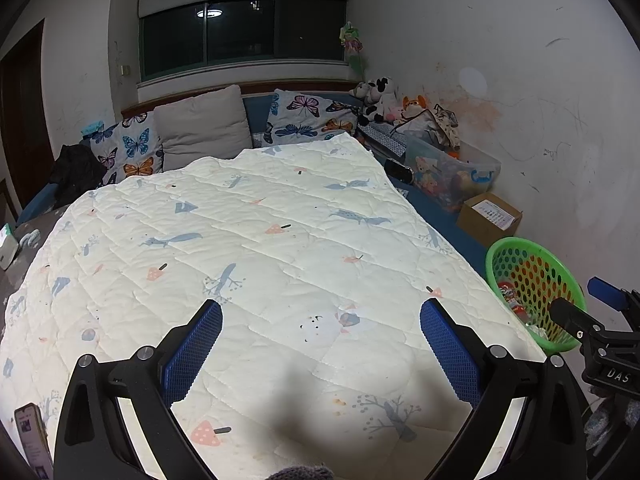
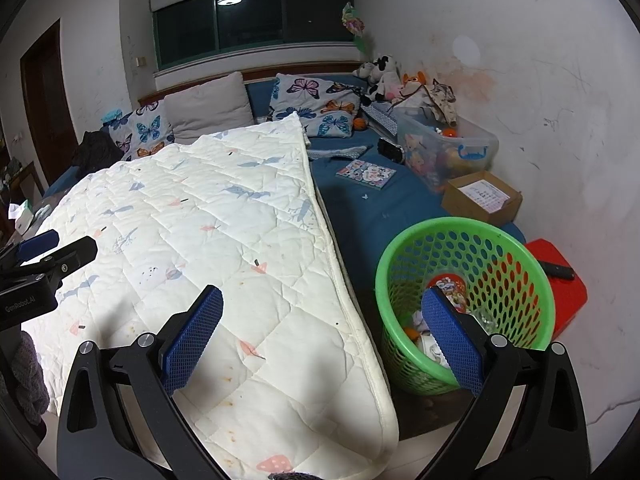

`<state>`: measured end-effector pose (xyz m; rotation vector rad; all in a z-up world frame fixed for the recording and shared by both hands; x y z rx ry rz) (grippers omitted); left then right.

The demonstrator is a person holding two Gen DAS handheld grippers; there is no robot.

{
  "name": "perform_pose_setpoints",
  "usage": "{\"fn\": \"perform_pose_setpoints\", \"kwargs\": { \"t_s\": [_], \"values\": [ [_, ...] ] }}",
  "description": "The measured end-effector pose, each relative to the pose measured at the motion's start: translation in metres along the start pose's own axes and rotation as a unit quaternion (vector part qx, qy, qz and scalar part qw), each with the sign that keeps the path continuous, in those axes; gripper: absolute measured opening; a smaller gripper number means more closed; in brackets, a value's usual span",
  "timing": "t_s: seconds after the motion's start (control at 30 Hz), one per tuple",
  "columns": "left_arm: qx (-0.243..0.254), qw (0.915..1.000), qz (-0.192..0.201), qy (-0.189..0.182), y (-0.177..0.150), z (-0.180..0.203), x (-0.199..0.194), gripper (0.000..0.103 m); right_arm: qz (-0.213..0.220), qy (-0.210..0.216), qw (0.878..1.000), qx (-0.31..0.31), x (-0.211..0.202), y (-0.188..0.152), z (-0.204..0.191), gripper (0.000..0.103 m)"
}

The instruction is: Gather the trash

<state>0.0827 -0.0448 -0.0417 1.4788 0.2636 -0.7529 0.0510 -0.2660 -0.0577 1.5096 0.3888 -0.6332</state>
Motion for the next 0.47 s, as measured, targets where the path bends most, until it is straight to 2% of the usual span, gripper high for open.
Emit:
{"fn": "perform_pose_setpoints", "kwargs": {
  "t_s": [0.47],
  "values": [
    [-0.008,1.0000,0.000,0.004,-0.0009,-0.0032,0.0012,0.096,-0.001,0.002,1.000,-0.001,0.0017,-0.0005,-0.0024,0.099]
  ]
}}
Point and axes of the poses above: each gripper's, at about its wrist camera, not at the fingertips, and x roughly the way its jaws point, z to its right, y to its top, the point moved 6 cm from there along x, roughly the way its jaws point, and after that the axes turned 7 degrees about -y, right-handed, at the moved point
